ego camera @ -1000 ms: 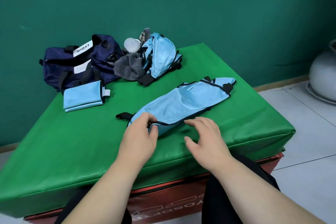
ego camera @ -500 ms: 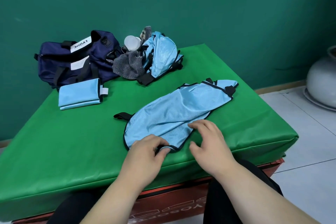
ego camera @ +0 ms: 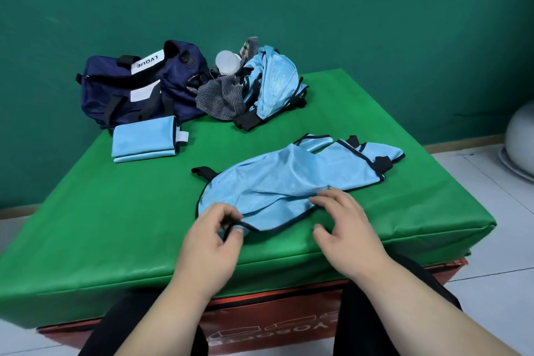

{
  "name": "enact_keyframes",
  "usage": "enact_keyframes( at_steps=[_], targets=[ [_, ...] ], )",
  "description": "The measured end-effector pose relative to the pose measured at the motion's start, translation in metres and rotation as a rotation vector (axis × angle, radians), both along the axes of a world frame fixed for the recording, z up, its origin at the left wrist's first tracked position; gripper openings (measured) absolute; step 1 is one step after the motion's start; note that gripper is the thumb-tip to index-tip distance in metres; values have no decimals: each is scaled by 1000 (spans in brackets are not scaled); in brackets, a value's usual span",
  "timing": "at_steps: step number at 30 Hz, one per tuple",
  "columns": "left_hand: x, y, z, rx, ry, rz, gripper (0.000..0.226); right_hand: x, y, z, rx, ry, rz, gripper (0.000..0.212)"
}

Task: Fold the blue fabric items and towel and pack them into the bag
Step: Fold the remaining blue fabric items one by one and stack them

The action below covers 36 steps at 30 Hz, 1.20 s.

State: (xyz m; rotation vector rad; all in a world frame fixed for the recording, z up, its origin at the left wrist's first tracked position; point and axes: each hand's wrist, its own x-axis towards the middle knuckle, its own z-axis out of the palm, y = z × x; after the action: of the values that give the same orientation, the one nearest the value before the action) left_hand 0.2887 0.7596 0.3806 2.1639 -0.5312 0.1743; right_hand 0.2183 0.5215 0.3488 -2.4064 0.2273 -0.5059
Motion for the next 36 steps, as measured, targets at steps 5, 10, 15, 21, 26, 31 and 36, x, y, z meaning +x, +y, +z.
enact_keyframes(
  at_steps=[5,10,15,21,26,31,36],
  targets=[
    [-7,-10,2,120,-36,-243,35,0,-3,3,-29,31,9,55],
    [15,-36,0,446,-147,-196,36,5,-5,6,-119,79,-1,54],
    [32,-39,-11,608,-159,-224,50,21,-10,16,-266,163,81,73],
    [34,-28,-22,595,-186,-232,64,71,-27,43,-401,226,136,61],
    [46,-24,-14,563,-220,-181,62,135,-39,62,-459,280,159,53],
    [50,-19,-7,565,-191,-170,66,147,-37,64,-356,210,179,37],
    [41,-18,-5,621,-172,-294,73,92,-32,34,-222,84,101,33]
  ],
)
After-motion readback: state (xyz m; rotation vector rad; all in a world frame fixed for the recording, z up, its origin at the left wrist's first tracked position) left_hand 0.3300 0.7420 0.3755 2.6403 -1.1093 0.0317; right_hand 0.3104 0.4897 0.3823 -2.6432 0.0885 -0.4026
